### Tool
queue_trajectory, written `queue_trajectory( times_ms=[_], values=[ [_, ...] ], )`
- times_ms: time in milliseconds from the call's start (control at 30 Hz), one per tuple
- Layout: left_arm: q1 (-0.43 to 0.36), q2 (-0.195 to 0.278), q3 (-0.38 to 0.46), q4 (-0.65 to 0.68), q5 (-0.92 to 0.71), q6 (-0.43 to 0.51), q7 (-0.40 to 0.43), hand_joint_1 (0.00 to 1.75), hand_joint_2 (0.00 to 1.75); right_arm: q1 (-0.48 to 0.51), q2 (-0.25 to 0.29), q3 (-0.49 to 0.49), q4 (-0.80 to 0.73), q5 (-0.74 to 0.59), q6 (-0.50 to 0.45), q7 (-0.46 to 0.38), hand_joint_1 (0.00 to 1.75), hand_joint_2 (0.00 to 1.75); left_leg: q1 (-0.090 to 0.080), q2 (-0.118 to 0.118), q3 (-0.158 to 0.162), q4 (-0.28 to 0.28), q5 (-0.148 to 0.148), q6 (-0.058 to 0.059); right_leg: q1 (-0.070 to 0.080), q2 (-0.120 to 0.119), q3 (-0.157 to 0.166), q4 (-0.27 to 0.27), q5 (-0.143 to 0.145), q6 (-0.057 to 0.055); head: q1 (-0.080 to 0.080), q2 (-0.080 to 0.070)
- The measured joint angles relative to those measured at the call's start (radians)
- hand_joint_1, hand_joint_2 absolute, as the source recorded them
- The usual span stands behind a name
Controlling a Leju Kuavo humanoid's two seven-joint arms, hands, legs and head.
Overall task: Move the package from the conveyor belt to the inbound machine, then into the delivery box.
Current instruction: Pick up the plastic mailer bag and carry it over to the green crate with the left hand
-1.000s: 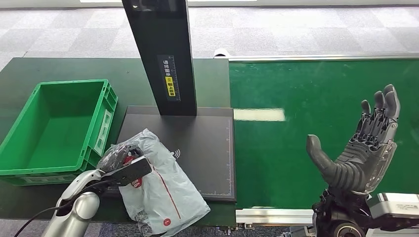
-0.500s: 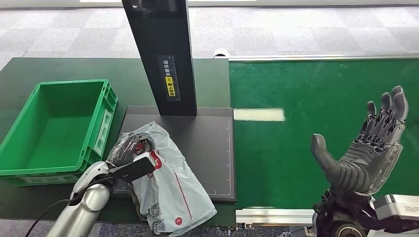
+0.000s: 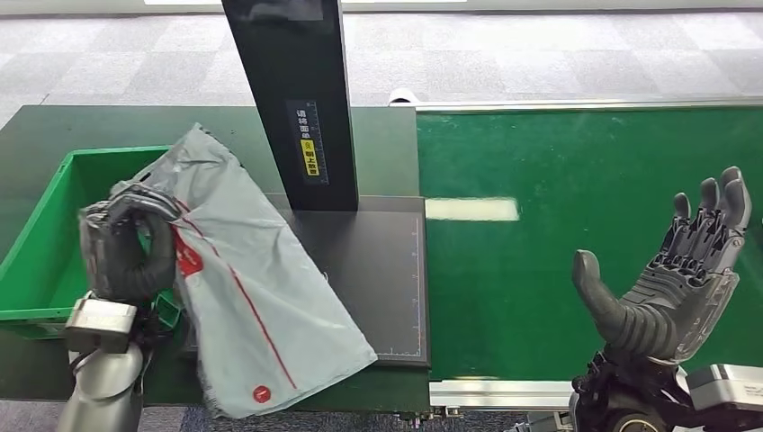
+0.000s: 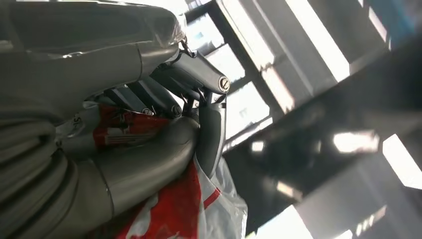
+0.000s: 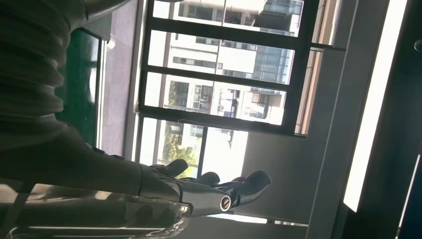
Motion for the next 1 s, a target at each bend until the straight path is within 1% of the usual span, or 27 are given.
queue_trajectory(
  times_ms=[67,233,600,667,733,800,867,933,1000],
  values=[
    [0.015,-0.007,0.032,-0.038,0.045,0.029,-0.007,1.75,1.75,0.002,0.0,0.0,0.004,-0.004,-0.004,-0.002,0.0,1.75,0.0,0.0,0.0,0.0,0.0,0.0,0.0,0.0,0.0,0.0,0.0,0.0,0.0,0.0],
    [0.034,-0.016,0.075,-0.084,0.065,0.034,-0.01,1.75,1.75,0.002,0.0,0.0,0.009,-0.006,-0.007,-0.003,0.0,1.75,0.0,0.0,0.0,0.0,0.0,0.0,0.0,0.0,0.0,0.0,0.0,0.0,0.0,0.0],
    [0.041,-0.024,0.097,-0.104,0.069,0.035,-0.01,1.75,1.75,0.006,0.0,0.0,0.01,-0.006,-0.007,-0.004,0.0,1.75,0.0,0.0,0.0,0.0,0.0,0.0,0.0,0.0,0.0,0.0,0.0,0.0,0.0,0.0],
    [0.04,-0.025,0.098,-0.105,0.063,0.053,-0.005,1.75,1.75,0.006,0.0,0.0,0.011,-0.006,-0.008,-0.004,0.0,1.75,0.0,0.0,0.0,0.0,0.0,0.0,0.0,0.0,0.0,0.0,0.0,0.0,0.0,0.0],
    [0.033,-0.025,0.104,-0.098,0.039,0.085,0.021,1.75,1.75,0.007,0.002,0.0,0.011,-0.006,-0.009,-0.005,0.0,1.75,0.0,0.0,0.0,0.0,0.0,0.0,0.0,0.0,0.0,0.0,0.0,0.0,0.0,0.0],
    [0.004,-0.021,0.109,-0.06,-0.003,0.101,0.075,1.75,1.75,0.008,0.004,0.001,0.011,-0.005,-0.009,-0.006,0.0,1.75,0.0,-0.002,0.0,0.0,0.0,0.0,0.0,-0.002,0.0,0.0,0.0,0.0,0.0,0.0],
    [-0.057,-0.01,0.114,0.031,-0.042,0.099,0.139,1.75,1.75,0.008,0.008,0.002,0.012,-0.004,-0.008,-0.007,0.0,1.75,0.0,-0.003,0.0,0.0,0.001,0.0,0.0,-0.003,0.001,0.0,0.0,0.0,0.0,0.0],
    [-0.146,0.01,0.121,0.173,-0.064,0.099,0.182,1.75,1.75,0.007,0.012,0.003,0.015,-0.003,-0.006,-0.007,0.0,1.75,0.0,-0.003,0.0,0.0,0.003,0.0,0.0,-0.003,0.001,0.0,0.001,-0.001,0.0,0.0],
    [-0.257,0.034,0.132,0.351,-0.093,0.108,0.205,1.75,1.75,0.001,0.016,0.004,0.02,-0.003,0.0,-0.004,0.0,1.75,0.0,-0.002,0.0,0.0,0.004,0.0,0.0,-0.003,0.0,0.0,0.003,-0.002,0.0,0.0]
  ],
)
